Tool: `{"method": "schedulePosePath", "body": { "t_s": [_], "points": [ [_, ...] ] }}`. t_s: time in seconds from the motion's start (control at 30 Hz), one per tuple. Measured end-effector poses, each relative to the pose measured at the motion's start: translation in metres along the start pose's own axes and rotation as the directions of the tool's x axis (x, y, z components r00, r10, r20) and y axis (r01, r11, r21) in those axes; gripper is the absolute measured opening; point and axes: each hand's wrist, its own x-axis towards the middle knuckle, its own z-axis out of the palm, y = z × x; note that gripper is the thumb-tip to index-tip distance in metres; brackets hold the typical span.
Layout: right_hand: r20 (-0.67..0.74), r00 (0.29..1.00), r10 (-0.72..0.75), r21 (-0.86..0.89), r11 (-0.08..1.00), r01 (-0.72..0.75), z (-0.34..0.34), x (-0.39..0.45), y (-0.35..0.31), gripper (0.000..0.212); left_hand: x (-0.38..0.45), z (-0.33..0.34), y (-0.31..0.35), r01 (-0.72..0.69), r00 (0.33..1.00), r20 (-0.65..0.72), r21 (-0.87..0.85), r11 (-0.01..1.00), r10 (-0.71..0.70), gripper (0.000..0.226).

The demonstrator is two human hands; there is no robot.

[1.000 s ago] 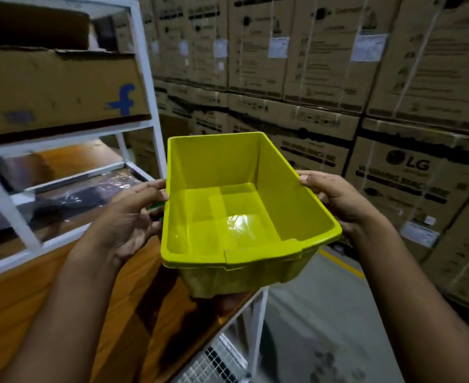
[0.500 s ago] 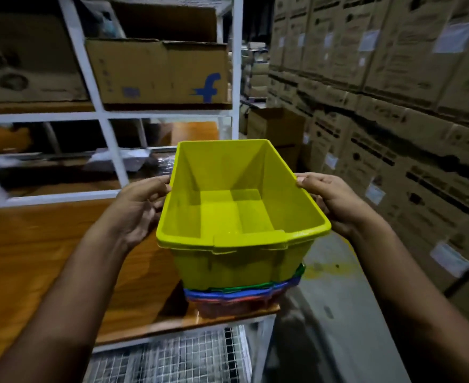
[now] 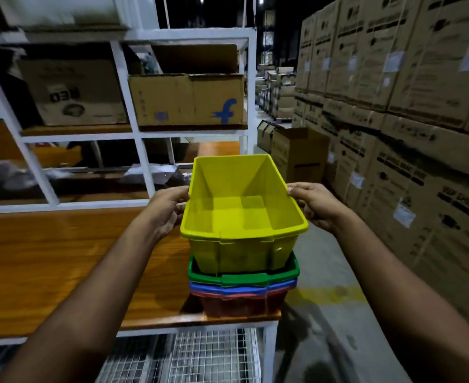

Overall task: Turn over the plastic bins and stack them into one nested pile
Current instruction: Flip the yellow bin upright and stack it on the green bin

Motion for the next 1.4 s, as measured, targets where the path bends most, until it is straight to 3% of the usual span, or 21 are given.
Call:
{"method": "schedulePosePath", "body": {
  "t_s": [0.07,0.2,0.4,0.63,0.9,1.2,1.3,1.33,1.4],
  "points": [
    [0.005,1.000,0.016,0.023,1.000,-0.016,-0.002,0.006,0.008,0.029,0.002,0.000,-0.005,0.017,0.999,-0.044,0.040,0.999,-0.016,0.028],
    [0.035,0.998,0.045,0.005,0.999,-0.046,-0.006,0.012,0.022,0.018,0.004,-0.003,-0.016,0.050,0.998,-0.034,0.101,0.994,-0.047,0.012],
    [0.060,0.996,0.059,-0.001,0.998,-0.059,-0.012,0.012,0.046,0.019,0.007,-0.008,-0.042,0.097,0.995,-0.042,0.146,0.985,-0.092,0.014],
    [0.031,0.994,0.107,-0.069,0.992,-0.104,-0.017,0.012,0.066,0.011,0.008,-0.009,-0.061,0.103,0.995,-0.002,0.116,0.988,-0.104,0.024],
    [0.053,0.991,0.123,-0.083,0.989,-0.119,-0.027,0.016,0.080,0.026,0.007,-0.015,-0.071,0.109,0.992,0.059,0.100,0.989,-0.115,0.039],
    [0.042,0.995,0.093,-0.249,0.965,-0.079,-0.027,0.012,0.081,0.031,-0.001,-0.016,-0.068,0.156,0.986,-0.089,0.164,0.974,-0.142,0.030],
    [-0.026,0.999,0.022,-0.423,0.906,-0.031,-0.020,0.007,0.076,0.030,-0.008,-0.016,-0.067,0.106,0.985,-0.152,0.162,0.981,-0.082,0.025],
    [-0.058,0.997,-0.043,-0.540,0.842,0.005,-0.017,0.005,0.073,0.032,-0.012,-0.017,-0.066,0.083,0.985,-0.166,0.176,0.981,-0.054,0.025],
    [-0.069,0.974,-0.218,-0.802,0.592,0.075,-0.007,0.000,0.068,0.039,-0.022,-0.019,-0.061,0.037,0.984,-0.180,0.224,0.974,0.004,0.026]
  ]
}}
